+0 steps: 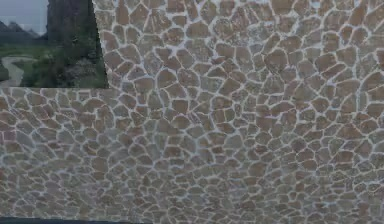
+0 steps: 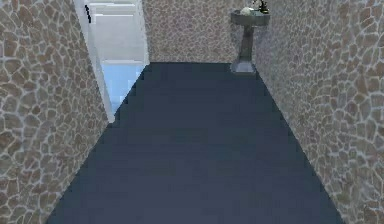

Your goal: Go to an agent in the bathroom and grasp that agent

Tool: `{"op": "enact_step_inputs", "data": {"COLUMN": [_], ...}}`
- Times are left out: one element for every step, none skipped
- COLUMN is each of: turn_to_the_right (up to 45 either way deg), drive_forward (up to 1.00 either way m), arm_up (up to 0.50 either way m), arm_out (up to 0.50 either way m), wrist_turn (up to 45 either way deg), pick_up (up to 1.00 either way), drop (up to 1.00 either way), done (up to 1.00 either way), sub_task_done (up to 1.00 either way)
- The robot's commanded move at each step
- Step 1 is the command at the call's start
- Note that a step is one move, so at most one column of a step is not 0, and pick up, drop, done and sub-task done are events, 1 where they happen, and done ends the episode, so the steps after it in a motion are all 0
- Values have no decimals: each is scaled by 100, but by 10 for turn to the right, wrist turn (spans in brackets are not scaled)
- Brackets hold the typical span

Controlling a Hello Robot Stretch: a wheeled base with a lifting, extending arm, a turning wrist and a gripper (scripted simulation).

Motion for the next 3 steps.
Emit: {"op": "enact_step_inputs", "data": {"turn_to_the_right": [450, 450, 90], "drive_forward": [0, 0, 0], "arm_up": [0, 0, 0], "arm_out": [0, 0, 0], "wrist_turn": [0, 0, 0], "pick_up": [0, 0, 0], "drop": [0, 0, 0], "done": [0, 0, 0], "sub_task_done": [0, 0, 0]}}
